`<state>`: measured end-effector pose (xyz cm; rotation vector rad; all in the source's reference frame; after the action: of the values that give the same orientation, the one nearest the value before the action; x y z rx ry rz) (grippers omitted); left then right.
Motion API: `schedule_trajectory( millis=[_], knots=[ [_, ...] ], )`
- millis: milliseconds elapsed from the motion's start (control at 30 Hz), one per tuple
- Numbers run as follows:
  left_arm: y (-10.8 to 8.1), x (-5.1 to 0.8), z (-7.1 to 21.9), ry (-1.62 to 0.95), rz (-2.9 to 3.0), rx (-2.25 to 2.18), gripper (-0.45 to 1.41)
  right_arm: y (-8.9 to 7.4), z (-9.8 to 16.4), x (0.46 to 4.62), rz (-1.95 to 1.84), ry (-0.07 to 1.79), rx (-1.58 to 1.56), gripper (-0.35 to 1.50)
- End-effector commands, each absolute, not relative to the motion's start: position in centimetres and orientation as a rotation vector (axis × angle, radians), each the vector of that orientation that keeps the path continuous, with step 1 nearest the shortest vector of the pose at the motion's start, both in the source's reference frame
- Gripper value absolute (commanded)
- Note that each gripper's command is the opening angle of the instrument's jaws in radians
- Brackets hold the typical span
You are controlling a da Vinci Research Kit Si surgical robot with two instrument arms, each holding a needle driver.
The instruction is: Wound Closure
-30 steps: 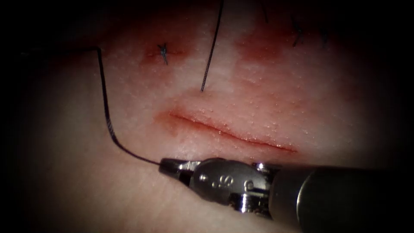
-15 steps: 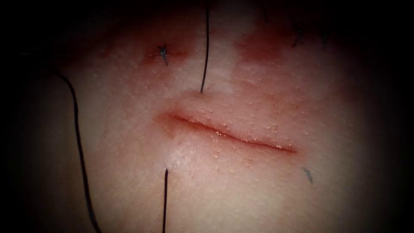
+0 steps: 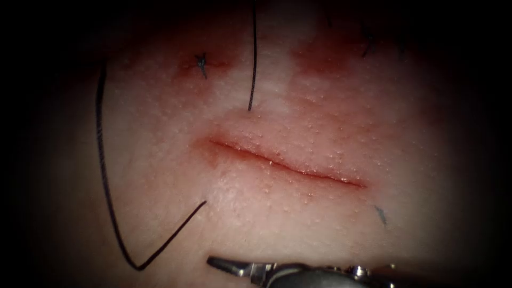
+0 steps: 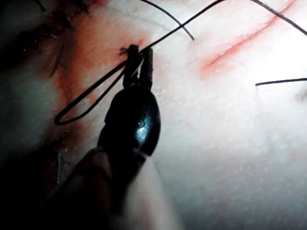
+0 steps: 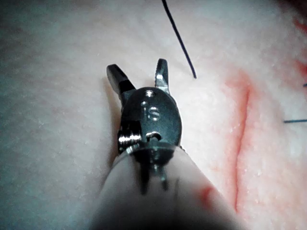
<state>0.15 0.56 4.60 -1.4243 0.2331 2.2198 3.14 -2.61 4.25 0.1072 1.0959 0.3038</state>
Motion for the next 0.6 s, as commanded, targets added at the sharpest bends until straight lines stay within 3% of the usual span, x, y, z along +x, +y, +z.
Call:
schedule_trajectory(
  millis=[33, 400, 433, 467, 500, 533, 567, 600],
  knots=[
    [0.54, 0.1, 4.68, 0.233, 2.219, -1.424, -0.45, -2.57, 4.42, 3.23, 0.309, 1.092, 0.1, 1.35],
    [0.53, 0.09, 4.68, 0.238, 2.219, -1.418, -0.45, -2.27, 5.15, 3.54, 0.312, 1.037, 0.052, 1.3],
    [0.53, 0.09, 4.68, 0.238, 2.219, -1.418, -0.45, -2.24, 5.18, 3.58, 0.315, 1.034, 0.049, 1.23],
    [0.53, 0.09, 4.68, 0.238, 2.219, -1.417, -0.45, -2.24, 5.18, 3.58, 0.317, 1.032, 0.046, 1.11],
    [0.53, 0.09, 4.68, 0.239, 2.219, -1.417, -0.45, -2.24, 5.18, 3.59, 0.329, 1.024, 0.039, 0.78],
    [0.53, 0.08, 4.68, 0.239, 2.219, -1.417, -0.45, -2.26, 5.17, 3.59, 0.351, 1.004, 0.024, 0.09],
    [0.53, 0.08, 4.69, 0.24, 2.219, -1.416, -0.45, -2.29, 5.16, 3.6, 0.38, 0.944, -0.027, -0.35],
    [0.53, 0.08, 4.69, 0.241, 2.219, -1.416, -0.45, -2.3, 5.15, 3.61, 0.386, 0.921, -0.039, -0.35]
  ],
)
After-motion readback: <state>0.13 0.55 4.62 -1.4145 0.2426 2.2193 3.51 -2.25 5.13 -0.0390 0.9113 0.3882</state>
